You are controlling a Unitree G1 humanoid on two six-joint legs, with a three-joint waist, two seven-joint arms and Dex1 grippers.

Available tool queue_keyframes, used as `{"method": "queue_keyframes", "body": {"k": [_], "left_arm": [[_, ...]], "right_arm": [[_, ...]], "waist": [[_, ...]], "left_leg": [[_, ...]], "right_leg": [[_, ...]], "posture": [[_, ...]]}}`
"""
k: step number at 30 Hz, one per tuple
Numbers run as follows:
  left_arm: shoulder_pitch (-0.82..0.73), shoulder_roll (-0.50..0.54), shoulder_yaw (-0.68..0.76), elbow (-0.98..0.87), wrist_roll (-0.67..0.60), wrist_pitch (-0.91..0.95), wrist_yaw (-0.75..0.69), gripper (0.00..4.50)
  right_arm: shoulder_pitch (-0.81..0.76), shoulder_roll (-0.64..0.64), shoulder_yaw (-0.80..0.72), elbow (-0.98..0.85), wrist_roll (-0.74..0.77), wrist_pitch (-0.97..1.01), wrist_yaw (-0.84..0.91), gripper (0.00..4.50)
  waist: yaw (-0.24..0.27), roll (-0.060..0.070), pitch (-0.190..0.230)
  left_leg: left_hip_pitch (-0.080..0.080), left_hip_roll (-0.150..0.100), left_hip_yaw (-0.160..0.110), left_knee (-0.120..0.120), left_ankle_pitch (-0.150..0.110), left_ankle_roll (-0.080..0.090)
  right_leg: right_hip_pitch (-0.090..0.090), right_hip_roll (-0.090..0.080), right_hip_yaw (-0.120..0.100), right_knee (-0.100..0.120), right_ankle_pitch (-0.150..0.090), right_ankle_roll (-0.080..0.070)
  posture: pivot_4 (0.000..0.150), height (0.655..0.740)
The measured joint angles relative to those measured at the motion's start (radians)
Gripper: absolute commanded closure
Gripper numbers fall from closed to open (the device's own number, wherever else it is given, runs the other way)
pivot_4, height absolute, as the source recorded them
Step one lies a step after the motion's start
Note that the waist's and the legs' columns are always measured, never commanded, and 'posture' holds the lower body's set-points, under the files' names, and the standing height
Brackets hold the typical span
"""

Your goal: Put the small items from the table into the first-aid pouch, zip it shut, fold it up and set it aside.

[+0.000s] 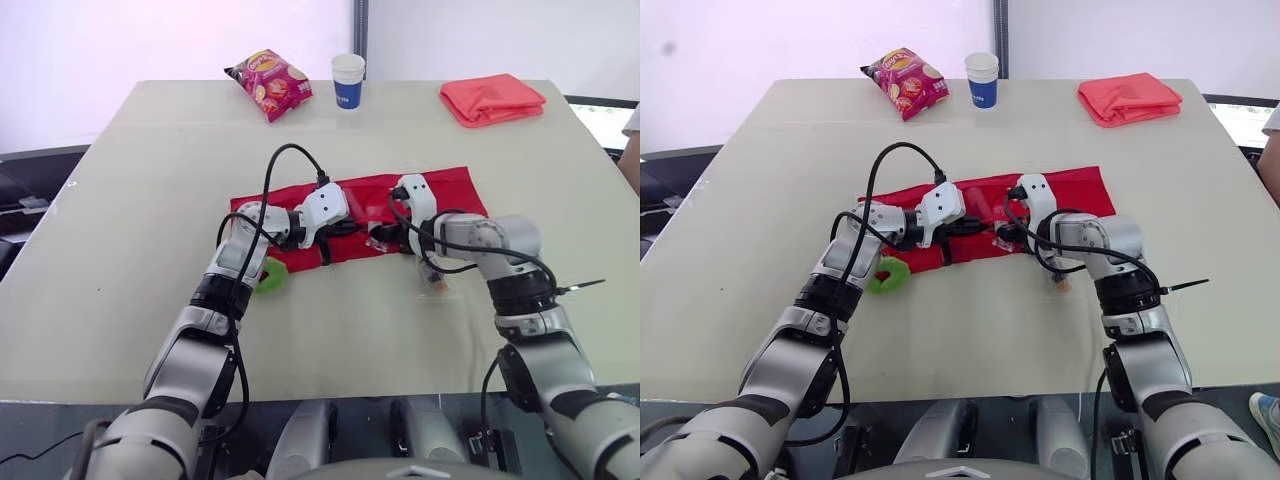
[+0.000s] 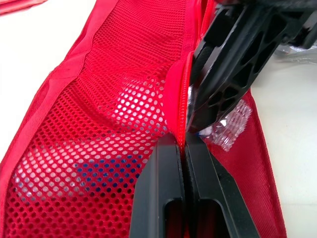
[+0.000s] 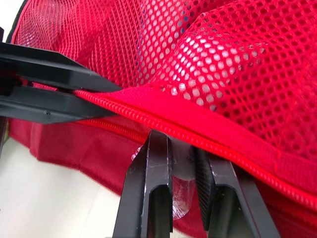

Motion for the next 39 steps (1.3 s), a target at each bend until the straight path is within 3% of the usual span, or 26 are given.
{"method": "queue_keyframes", "body": {"k": [4, 11, 14, 18, 30, 39], "left_arm": [[0.003, -0.002, -0.006, 0.0, 0.0, 0.001, 0.002, 4.5], [0.001, 0.005, -0.005, 0.014, 0.0, 0.008, 0.011, 4.5], [0.0, 0.003, -0.006, 0.021, 0.0, 0.009, 0.019, 4.5], [-0.002, 0.0, -0.007, 0.027, 0.0, 0.008, 0.021, 4.5], [-0.002, -0.004, -0.007, 0.023, 0.0, 0.026, 0.027, 4.5], [0.003, -0.006, -0.008, 0.007, 0.0, 0.039, 0.037, 4.5]], "right_arm": [[0.046, -0.061, 0.047, -0.094, -0.003, -0.022, 0.09, 1.4], [0.221, -0.309, 0.107, -0.443, -0.034, -0.075, 0.196, 1.4], [0.296, -0.283, 0.069, -0.522, 0.021, -0.07, 0.217, 2.11], [0.32, -0.222, 0.06, -0.561, 0.053, -0.072, 0.212, 4.44], [0.305, -0.049, 0.103, -0.386, -0.078, -0.155, 0.069, 4.44], [0.226, -0.025, 0.042, -0.317, -0.146, -0.178, -0.011, 4.44]], "waist": [[0.003, 0.0, 0.0], [0.004, 0.0, 0.0], [-0.002, 0.0, 0.0], [0.003, 0.0, 0.0], [0.003, 0.0, 0.0], [0.004, 0.0, 0.0]], "left_leg": [[-0.001, 0.0, 0.0, 0.0, 0.0, 0.0], [-0.001, 0.0, -0.001, 0.0, 0.0, 0.0], [0.0, 0.001, -0.001, 0.0, 0.0, 0.0], [0.0, 0.0, -0.001, 0.0, 0.0, 0.0], [0.0, 0.0, -0.001, 0.0, 0.0, 0.0], [0.0, -0.001, -0.001, 0.0, 0.0, 0.0]], "right_leg": [[0.0, 0.0, 0.0, 0.0, 0.0, 0.0], [0.0, 0.0, -0.001, -0.001, 0.0, 0.0], [0.0, 0.001, 0.001, 0.0, 0.0, 0.0], [0.0, 0.0, 0.001, 0.0, 0.0, 0.0], [0.0, 0.0, 0.0, 0.0, 0.0, 0.0], [0.0, 0.0, 0.0, 0.0, 0.0, 0.0]], "posture": [[0.15, 0.74], [0.15, 0.74], [0.15, 0.74], [0.15, 0.74], [0.15, 0.74], [0.15, 0.74]]}}
